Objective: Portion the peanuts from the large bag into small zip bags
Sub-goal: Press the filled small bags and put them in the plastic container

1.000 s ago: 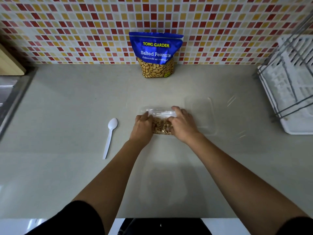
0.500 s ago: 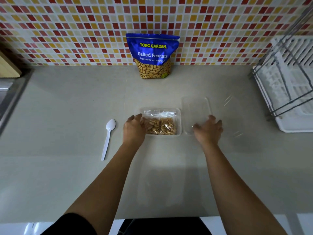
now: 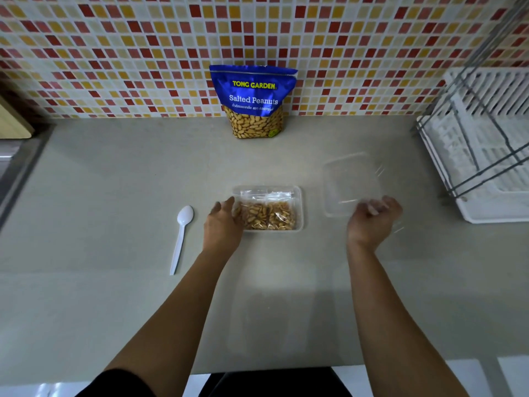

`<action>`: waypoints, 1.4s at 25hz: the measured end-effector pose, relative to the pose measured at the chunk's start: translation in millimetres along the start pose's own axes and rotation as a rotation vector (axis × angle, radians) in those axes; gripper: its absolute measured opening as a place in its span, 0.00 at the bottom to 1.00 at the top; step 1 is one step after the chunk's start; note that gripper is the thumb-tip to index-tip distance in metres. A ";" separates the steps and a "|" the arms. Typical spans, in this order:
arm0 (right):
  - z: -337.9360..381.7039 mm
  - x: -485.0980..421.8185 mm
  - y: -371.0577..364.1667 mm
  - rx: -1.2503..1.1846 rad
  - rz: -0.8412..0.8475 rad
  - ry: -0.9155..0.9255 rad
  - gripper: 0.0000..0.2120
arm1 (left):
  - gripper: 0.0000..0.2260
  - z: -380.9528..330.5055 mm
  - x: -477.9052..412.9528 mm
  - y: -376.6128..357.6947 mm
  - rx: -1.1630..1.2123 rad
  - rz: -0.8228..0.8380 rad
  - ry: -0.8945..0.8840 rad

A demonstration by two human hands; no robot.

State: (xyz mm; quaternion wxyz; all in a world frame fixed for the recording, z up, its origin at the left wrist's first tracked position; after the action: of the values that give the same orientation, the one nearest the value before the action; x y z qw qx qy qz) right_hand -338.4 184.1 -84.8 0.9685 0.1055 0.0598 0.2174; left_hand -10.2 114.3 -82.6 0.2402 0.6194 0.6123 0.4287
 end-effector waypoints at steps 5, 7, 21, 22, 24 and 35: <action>58.8 -5.7 -33.1 -0.368 0.196 0.041 0.12 | 0.20 -32.1 -0.5 41.8 0.403 -0.125 -0.083; 67.8 6.1 -59.2 -0.234 0.379 0.081 0.12 | 0.23 -49.8 -3.0 40.3 0.767 0.101 -0.051; 13.2 71.5 -140.0 0.326 0.799 0.199 0.21 | 0.20 8.6 -9.1 18.0 0.327 -0.100 0.147; 11.7 70.1 -142.1 0.359 0.804 0.215 0.21 | 0.21 8.9 -10.2 16.5 0.322 -0.096 0.132; 5.8 68.2 -142.6 0.385 0.814 0.204 0.22 | 0.22 9.7 -10.8 15.5 0.306 -0.093 0.118; 0.3 83.5 -115.1 0.278 0.699 0.210 0.19 | 0.18 22.8 -11.2 13.8 0.316 -0.094 0.156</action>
State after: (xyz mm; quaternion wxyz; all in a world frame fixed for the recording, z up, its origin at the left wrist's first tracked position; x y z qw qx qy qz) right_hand -216.3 118.7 -116.8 0.8011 0.2270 0.1478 0.5337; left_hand 17.6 106.8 -85.7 0.1115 0.5851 0.7171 0.3620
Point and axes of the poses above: each hand's wrist, its own x-axis away from the middle knuckle, its own y-axis out of the back of the hand, z = x × y, the point moved 9 cm from there along -x, towards the middle knuckle, and after that the axes turned 5 degrees about y, right-handed, at the moved point
